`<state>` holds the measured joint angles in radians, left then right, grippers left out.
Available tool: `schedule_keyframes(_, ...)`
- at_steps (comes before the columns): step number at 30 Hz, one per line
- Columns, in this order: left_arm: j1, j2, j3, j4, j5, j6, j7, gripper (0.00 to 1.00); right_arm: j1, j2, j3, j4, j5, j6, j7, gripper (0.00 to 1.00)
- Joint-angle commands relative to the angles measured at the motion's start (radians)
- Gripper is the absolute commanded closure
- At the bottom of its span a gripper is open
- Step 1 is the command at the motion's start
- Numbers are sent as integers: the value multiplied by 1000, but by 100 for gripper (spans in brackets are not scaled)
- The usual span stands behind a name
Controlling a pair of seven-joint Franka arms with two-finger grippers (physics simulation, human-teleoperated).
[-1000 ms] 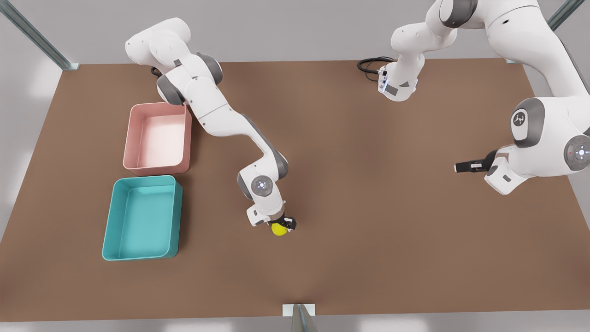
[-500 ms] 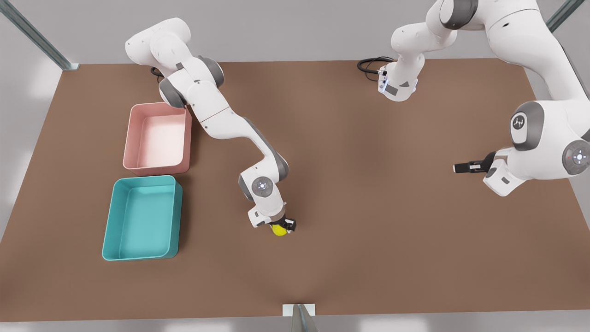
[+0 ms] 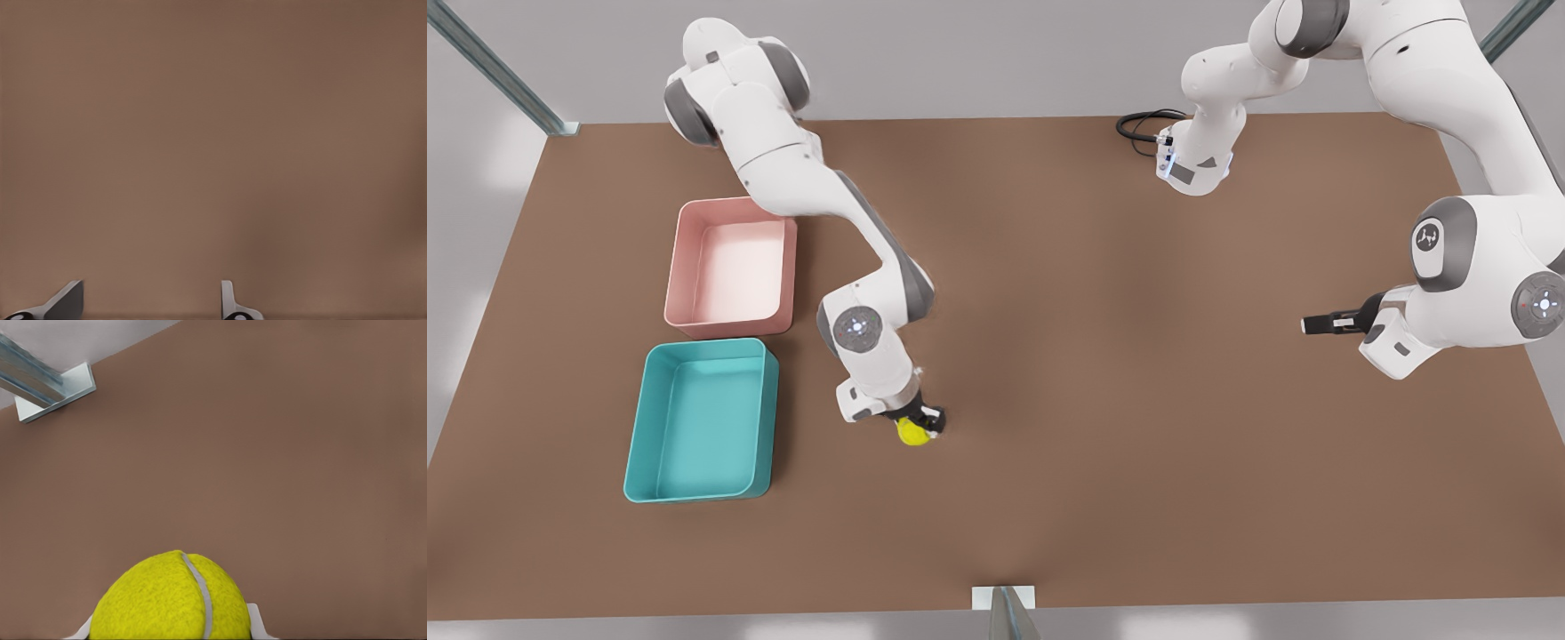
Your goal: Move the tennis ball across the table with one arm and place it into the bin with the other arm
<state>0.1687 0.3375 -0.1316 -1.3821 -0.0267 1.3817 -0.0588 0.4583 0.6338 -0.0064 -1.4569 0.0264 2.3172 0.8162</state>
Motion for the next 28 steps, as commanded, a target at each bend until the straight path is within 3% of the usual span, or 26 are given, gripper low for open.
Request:
schedule_keyframes(1,0,-2,0,0,1,-1,-3,0,-84,-91,-3,-60,-6,-291,-587,30)
schedule_keyframes(7,-3,2,0,0,1,-1,-3,0,-231,-138,-240,-134,-8,-371,-1097,29)
schedule_keyframes(10,-2,0,0,0,1,-1,-3,0,-260,-132,-293,-194,-6,-311,-1168,29)
schedule_keyframes(11,-2,0,0,0,1,-1,-3,0,-265,-128,-293,-201,-6,-309,-1168,25)
schedule_keyframes(12,-2,-2,0,1,1,-1,-3,0,-276,-109,-293,-208,-3,-300,-1168,0)
schedule_keyframes(17,-2,0,0,0,-1,-3,-3,0,-291,-121,-290,-223,4,-305,-1152,0)
schedule_keyframes(20,-3,0,0,1,1,-3,-3,0,-283,-258,-253,-88,-22,-606,-1051,0)
schedule_keyframes(23,2,-2,0,2,-1,-6,-6,0,-288,-437,-234,-86,-46,-780,-1049,0)
schedule_keyframes(28,0,-5,0,9,1,-19,-9,0,-290,-519,-202,-43,-62,-883,-1045,0)
